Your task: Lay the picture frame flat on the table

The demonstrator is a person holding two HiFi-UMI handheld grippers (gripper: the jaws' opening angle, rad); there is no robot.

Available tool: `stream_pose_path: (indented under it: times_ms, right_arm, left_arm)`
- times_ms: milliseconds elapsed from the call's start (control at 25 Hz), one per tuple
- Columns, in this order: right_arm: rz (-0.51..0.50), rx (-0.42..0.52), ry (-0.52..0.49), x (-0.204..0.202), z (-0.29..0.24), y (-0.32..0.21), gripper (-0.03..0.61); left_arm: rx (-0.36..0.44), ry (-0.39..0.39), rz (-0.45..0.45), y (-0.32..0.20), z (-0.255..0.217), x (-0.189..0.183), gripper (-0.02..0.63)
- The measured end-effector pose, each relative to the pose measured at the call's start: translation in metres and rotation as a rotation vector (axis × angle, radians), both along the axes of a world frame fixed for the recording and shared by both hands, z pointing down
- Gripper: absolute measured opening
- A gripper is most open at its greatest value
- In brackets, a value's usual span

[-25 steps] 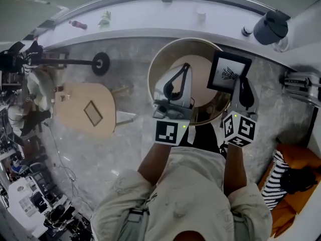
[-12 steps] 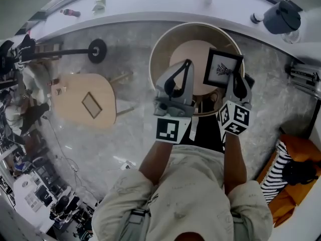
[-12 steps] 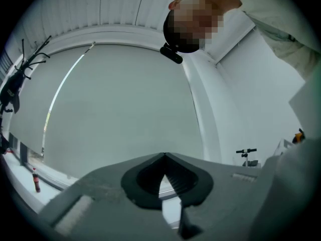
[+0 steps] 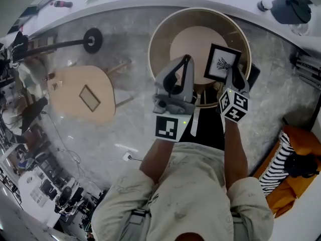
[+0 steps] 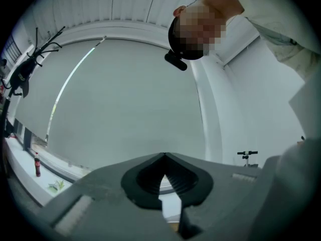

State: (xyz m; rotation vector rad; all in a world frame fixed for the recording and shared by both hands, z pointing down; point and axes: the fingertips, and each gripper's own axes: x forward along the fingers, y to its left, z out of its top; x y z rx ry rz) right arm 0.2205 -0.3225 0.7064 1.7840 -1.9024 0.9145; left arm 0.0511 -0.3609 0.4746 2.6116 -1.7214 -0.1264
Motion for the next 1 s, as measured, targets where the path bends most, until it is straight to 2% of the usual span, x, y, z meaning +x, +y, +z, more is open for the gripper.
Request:
stream_pose_path:
  times_ms: [360, 600, 1000]
  right_arm:
    - [-0.003, -0.145, 0.013, -0.008, 0.082, 0.012, 0.072]
    - [0.008, -0.243, -0.026, -0.012, 0.133, 0.026, 0.072]
    - [0.003, -0.375, -0.025, -0.021, 0.205, 0.038, 0.072]
  left_arm:
    - [-0.068, -0.034, 0.019, -0.004, 0.042, -0.001, 0.003]
    - [-0.116, -0.084, 0.049, -0.005, 0.071, 0.005, 0.003]
    - [-0.172, -0.125, 0.102, -0.007, 0.110, 0.002, 0.003]
